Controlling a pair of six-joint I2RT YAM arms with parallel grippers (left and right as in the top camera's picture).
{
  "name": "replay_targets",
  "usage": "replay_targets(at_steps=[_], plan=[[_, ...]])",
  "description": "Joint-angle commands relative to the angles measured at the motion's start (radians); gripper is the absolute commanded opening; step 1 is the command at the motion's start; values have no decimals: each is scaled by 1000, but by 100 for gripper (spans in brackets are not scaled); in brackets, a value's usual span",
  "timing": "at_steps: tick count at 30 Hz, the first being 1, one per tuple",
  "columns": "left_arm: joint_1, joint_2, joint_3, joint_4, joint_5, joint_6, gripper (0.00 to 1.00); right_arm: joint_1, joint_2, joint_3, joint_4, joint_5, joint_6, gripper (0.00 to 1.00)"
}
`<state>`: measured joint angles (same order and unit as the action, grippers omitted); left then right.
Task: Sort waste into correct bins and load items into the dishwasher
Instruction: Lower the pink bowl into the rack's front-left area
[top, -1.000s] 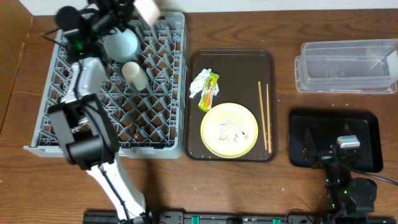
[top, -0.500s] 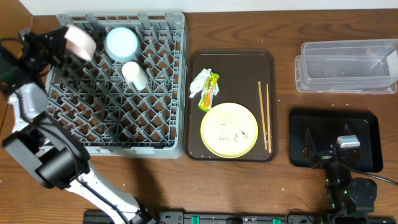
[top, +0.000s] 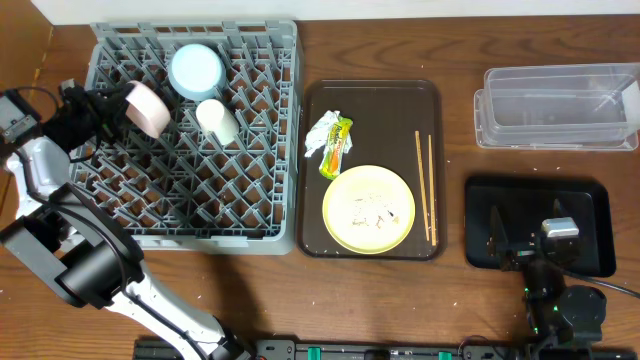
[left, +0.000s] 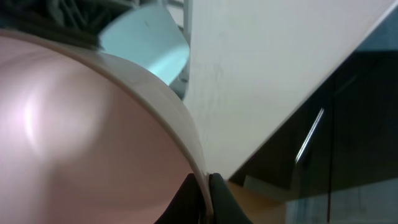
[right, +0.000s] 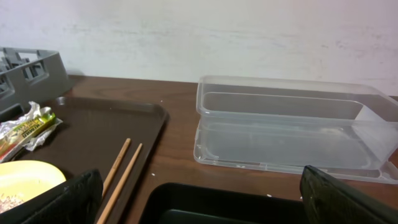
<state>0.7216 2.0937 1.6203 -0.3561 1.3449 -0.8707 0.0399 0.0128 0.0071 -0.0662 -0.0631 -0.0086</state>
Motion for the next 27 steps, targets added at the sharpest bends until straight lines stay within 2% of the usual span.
replay_targets(at_steps=[1, 9, 11, 15, 27], plan=[[-34, -37, 7, -19, 35, 51, 7, 10, -3, -2, -4, 3, -7, 99], [-66, -113, 7, -21, 73, 67, 7, 10, -3, -2, -4, 3, -7, 99], [-70, -113, 6, -51, 77, 115, 7, 10, -3, -2, -4, 3, -7, 99], [-114, -113, 6, -217, 70, 321, 7, 10, -3, -2, -4, 3, -7, 99], [-138, -112, -53, -248, -6, 377, 7, 10, -3, -2, -4, 3, -7, 99]])
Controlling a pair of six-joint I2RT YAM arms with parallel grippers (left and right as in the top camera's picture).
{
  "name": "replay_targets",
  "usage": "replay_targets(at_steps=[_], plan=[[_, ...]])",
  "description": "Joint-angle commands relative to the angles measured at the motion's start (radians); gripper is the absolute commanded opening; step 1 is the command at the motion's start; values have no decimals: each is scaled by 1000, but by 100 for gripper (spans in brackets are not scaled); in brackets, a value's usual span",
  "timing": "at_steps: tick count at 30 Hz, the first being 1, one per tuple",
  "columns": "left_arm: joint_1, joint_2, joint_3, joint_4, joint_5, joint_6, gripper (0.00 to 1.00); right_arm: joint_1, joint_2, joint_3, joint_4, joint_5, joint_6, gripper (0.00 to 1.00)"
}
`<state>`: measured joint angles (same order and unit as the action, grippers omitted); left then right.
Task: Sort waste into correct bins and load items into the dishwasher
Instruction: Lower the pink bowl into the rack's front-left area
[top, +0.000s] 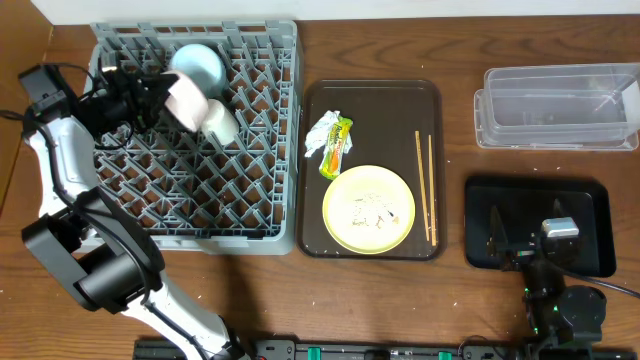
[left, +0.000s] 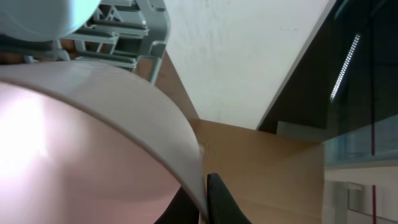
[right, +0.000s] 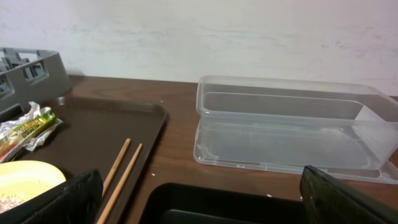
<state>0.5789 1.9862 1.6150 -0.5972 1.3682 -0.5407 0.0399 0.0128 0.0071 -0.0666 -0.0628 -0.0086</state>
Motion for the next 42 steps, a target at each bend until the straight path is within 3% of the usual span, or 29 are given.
replay_targets(at_steps=[1, 12, 16, 19, 21, 24, 26, 29, 32, 38, 42], plan=[[5, -3, -66, -5, -33, 47, 7, 10, -3, -2, -4, 2, -7, 99], [41, 4, -121, 37, -74, 51, 7, 10, -3, -2, -4, 2, -7, 99], [67, 4, -121, 20, -86, 142, 10, 10, -3, -2, -4, 2, -7, 99], [72, 4, -121, -75, -214, 169, 11, 10, -3, -2, -4, 2, -7, 99], [74, 4, -121, -124, -315, 198, 24, 10, -3, -2, -4, 2, -7, 99], [78, 4, -121, -159, -389, 234, 28, 10, -3, -2, -4, 2, -7, 99], [93, 3, -121, -162, -390, 233, 39, 10, -3, -2, -4, 2, -7, 99], [133, -11, -120, -170, -400, 233, 39, 10, -3, -2, -4, 2, -7, 99], [190, -34, -92, -251, -552, 234, 40, 10, -3, -2, -4, 2, -7, 99], [265, -118, -78, -325, -940, 233, 56, 10, -3, -2, -4, 2, -7, 99], [269, -152, -78, -338, -995, 224, 56, 10, -3, -2, -4, 2, -7, 99]])
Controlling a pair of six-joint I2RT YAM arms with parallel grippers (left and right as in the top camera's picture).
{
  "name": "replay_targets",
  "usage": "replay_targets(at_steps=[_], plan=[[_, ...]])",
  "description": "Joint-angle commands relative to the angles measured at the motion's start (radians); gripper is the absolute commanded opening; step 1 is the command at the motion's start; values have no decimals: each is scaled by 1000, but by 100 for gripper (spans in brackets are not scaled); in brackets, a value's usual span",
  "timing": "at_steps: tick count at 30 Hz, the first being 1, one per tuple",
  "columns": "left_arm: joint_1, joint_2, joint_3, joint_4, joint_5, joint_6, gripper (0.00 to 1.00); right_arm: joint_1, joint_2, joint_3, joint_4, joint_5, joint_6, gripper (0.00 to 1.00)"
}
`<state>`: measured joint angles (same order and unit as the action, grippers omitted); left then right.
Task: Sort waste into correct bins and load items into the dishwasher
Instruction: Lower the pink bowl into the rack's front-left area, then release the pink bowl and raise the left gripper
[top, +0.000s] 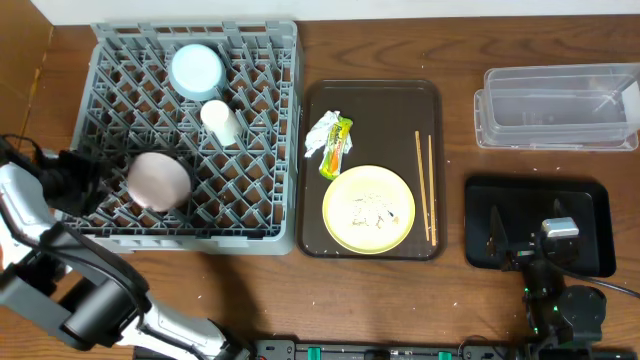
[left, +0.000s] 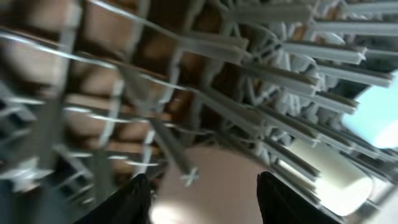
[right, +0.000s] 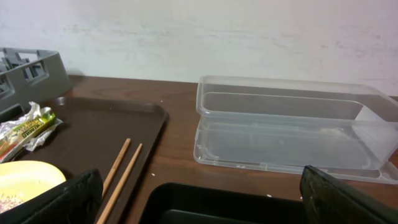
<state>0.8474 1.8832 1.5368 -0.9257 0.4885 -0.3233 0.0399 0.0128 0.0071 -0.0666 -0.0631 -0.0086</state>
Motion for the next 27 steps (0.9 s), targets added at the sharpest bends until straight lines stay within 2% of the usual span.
replay_targets(at_steps=[1, 5, 6, 7, 8, 9, 10, 12, 16, 21, 25, 27], plan=[[0, -62, 0, -10, -113, 4, 56, 10, -3, -2, -4, 3, -7, 99], [0, -131, 0, -8, -112, -32, 49, 10, -3, -2, -4, 3, -7, 99], [0, -153, 0, -8, -112, -42, 43, 10, -3, -2, -4, 3, -7, 99], [-1, -170, 0, -8, -111, -45, 38, 10, -3, -2, -4, 3, -7, 99], [-11, -205, 0, -18, -112, -45, 22, 10, -3, -2, -4, 3, -7, 99], [-19, -217, 0, -31, -113, -45, 13, 10, -3, -2, -4, 3, -7, 99], [-34, -230, 0, -58, -117, -44, 10, 10, -3, -2, -4, 3, -7, 99], [-73, -233, -3, -111, -175, -45, 8, 10, -3, -2, -4, 3, -7, 99], [-167, -208, -68, -113, -368, -82, 8, 10, -3, -2, -4, 3, -7, 99], [-230, -137, -93, -113, -375, -101, 8, 10, -2, -2, -4, 3, -7, 99], [-230, -111, -93, -110, -451, -108, 8, 10, -2, -2, -4, 3, -7, 99], [-232, -101, -93, -108, -423, -108, 8, 10, -2, -2, -4, 3, -7, 99]])
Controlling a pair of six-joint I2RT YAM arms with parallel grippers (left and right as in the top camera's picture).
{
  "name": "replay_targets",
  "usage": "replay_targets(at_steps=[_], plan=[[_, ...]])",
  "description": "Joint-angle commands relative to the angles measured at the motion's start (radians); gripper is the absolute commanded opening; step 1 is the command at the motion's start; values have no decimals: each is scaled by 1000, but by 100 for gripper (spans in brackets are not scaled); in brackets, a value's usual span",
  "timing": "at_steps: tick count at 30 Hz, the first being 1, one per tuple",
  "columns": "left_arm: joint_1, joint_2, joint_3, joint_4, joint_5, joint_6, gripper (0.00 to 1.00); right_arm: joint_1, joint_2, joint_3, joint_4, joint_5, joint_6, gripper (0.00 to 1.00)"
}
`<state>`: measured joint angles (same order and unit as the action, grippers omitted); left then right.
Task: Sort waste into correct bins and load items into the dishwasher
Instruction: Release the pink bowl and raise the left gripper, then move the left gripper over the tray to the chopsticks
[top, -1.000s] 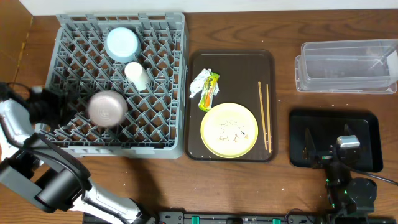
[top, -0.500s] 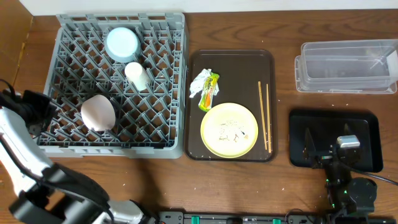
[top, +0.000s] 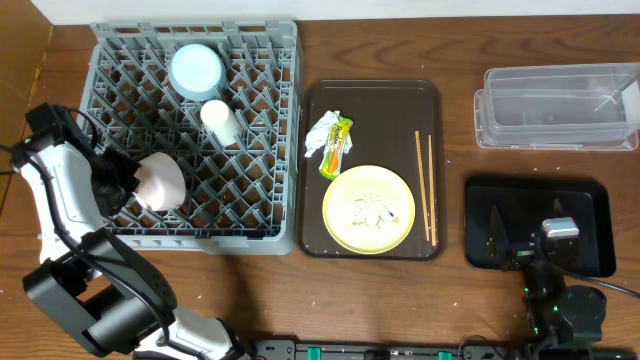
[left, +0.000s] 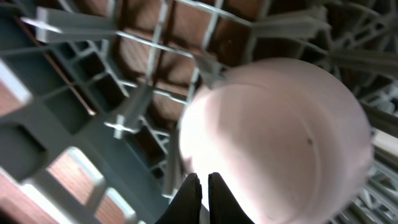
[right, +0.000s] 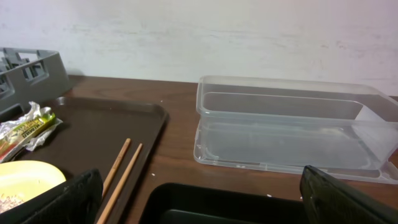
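Observation:
A pink bowl (top: 160, 182) (left: 280, 137) sits tilted, dome up, in the lower left of the grey dish rack (top: 280, 120). My left gripper (top: 122, 186) (left: 203, 190) is at its left edge, fingers shut on the rim. A blue bowl (top: 195, 70) and a white cup (top: 220, 120) stand in the rack's upper part. On the brown tray (top: 372, 95) lie a crumpled wrapper (top: 330, 140), a yellow plate (top: 368, 208) with crumbs and chopsticks (top: 425, 185). My right gripper (top: 528, 243) (right: 199, 202) rests open over the black bin (top: 590, 200).
A clear plastic bin (top: 560, 105) (right: 292, 124) stands at the back right, behind the black bin. The rack's grey pegs (left: 130, 112) crowd round the pink bowl. Bare wooden table (top: 455, 130) lies between the tray and the bins.
My left gripper was open over the pink bowl lying flat in the rack's lower left. Now it is shut on the bowl's left rim and the bowl is tilted. The right arm is unchanged.
My left gripper first held the pink bowl by its rim above the rack's upper left, then further right beside the blue bowl. Later the bowl lay in the rack's lower left with the gripper open. Now the gripper grips its rim again.

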<state>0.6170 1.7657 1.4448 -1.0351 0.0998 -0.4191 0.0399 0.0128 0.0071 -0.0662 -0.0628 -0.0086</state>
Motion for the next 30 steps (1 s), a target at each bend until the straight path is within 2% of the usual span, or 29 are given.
replay_targets(at_steps=[1, 7, 14, 19, 25, 26, 27, 28, 29, 30], plan=[[-6, 24, -2, 8, 8, -12, 8, 10, -2, -2, -5, 2, -7, 99], [-58, 39, -2, 93, 260, 63, 8, 10, -2, -2, -4, 2, -7, 99], [-147, 39, -3, 171, 263, 63, 8, 10, -2, -2, -4, 2, -7, 99], [-156, 5, 19, 139, 275, 63, 8, 10, -2, -2, -5, 2, -7, 99], [-159, -214, 29, 108, 299, 62, 10, 10, -2, -2, -5, 2, -7, 99], [-163, -256, 29, 99, 330, 63, 15, 10, -2, -2, -4, 2, -7, 99], [-177, -314, 29, 89, 386, 62, 45, 10, -2, -2, -4, 2, -7, 99], [-181, -327, 29, 86, 406, 62, 56, 10, -2, -2, -5, 2, -7, 99], [-201, -368, 29, 77, 473, 62, 72, 10, -2, -2, -5, 2, -7, 99], [-219, -391, 29, 66, 527, 62, 76, 10, -2, -2, -5, 2, -7, 99]])
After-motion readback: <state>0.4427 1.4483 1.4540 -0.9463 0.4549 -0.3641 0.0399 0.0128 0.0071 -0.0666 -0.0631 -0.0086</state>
